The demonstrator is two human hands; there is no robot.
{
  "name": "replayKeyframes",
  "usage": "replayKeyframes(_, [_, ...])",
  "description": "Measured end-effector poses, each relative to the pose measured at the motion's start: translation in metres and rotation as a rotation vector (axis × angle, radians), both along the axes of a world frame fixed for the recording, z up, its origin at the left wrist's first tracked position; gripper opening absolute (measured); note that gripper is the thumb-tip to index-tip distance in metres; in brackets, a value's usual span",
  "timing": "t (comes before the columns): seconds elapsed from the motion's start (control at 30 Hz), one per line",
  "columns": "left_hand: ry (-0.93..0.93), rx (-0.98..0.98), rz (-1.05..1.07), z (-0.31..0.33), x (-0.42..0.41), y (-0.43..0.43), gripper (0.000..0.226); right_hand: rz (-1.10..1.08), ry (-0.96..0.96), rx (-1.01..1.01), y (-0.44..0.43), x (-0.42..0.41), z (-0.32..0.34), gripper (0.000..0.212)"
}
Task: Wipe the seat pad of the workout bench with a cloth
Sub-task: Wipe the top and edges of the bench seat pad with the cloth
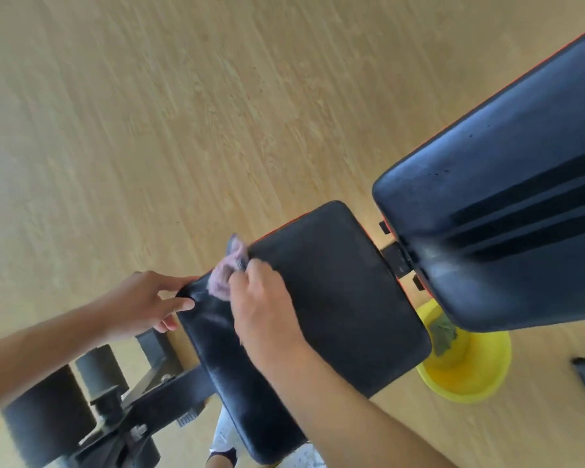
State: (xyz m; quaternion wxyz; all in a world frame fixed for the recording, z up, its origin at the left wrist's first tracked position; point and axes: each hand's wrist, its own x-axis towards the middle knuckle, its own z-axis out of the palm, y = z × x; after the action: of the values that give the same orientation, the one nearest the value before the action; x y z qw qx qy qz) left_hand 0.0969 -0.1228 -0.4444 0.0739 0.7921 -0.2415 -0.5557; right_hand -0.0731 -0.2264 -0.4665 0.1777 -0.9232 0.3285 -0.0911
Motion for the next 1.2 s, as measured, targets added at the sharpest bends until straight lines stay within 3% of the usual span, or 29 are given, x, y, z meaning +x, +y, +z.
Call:
replayKeyframes(0.1, [0.009,0.016,-0.031,-0.001,0.008,0.002,0.035,0.356,0.06,0.009,0.045,-0.039,0.013,0.034])
replayKeyframes(0.17, [0.049,0.022,-0.047,-0.003,0.007,0.002,0.038,0.386,0.134,-0.025,0.02,-0.066,0.022,0.026])
replayKeyframes(0.23, [0.076,0.003,-0.044,-0.003,0.008,0.001,0.038,0.172,0.157,-0.081,-0.032,-0.075,0.025,0.023])
replayKeyframes(0.33, [0.059,-0.011,-0.049,-0.013,0.015,0.003,0.033,-0.375,0.18,0.054,-0.101,-0.042,0.023,0.008])
replayKeyframes(0.4, [0.031,-0.007,-0.069,-0.024,0.017,0.008,0.035,-0.508,0.147,0.095,-0.101,0.004,0.012,0.011])
replayKeyframes(0.43, [0.014,-0.008,-0.067,-0.026,0.018,0.01,0.038,-0.428,0.116,0.12,-0.085,0.031,0.006,0.016])
replayKeyframes(0.53, [-0.006,-0.021,-0.071,-0.034,0.016,0.018,0.026,0.17,0.129,0.236,-0.004,0.078,-0.003,0.014])
replayKeyframes(0.57, [-0.019,-0.021,-0.08,-0.035,0.018,0.018,0.024,0.329,0.145,0.236,0.012,0.084,-0.003,0.025])
replayKeyframes(0.63, [-0.019,-0.02,-0.093,-0.036,0.019,0.02,0.027,0.477,0.157,0.244,0.001,0.086,0.001,0.039])
replayKeyframes(0.7, [0.014,-0.039,-0.051,-0.032,0.02,0.017,0.026,0.51,0.313,0.13,-0.045,0.081,0.012,0.049])
replayKeyframes(0.77, [0.032,-0.049,-0.013,-0.03,0.021,0.015,0.026,0.42,0.595,-0.011,-0.102,0.078,0.021,0.034])
replayKeyframes(0.87, [0.007,-0.036,-0.021,-0.027,0.02,0.014,0.032,0.18,0.861,0.165,-0.139,0.087,0.04,0.028])
replayKeyframes(0.93, [0.022,-0.025,0.029,-0.027,0.02,0.017,0.032,0.247,0.768,0.348,-0.108,0.098,0.037,0.03])
replayKeyframes(1.03, [0.039,0.015,0.081,-0.034,0.018,0.023,0.014,0.403,0.585,0.567,-0.019,0.104,0.022,0.026])
replayKeyframes(1.13, [0.058,0.024,0.103,-0.038,0.018,0.025,0.015,0.55,0.527,0.331,0.005,0.108,0.02,0.01])
replayKeyframes(1.2, [0.071,0.015,0.145,-0.037,0.018,0.026,0.027,0.493,0.685,0.286,-0.037,0.105,0.023,0.023])
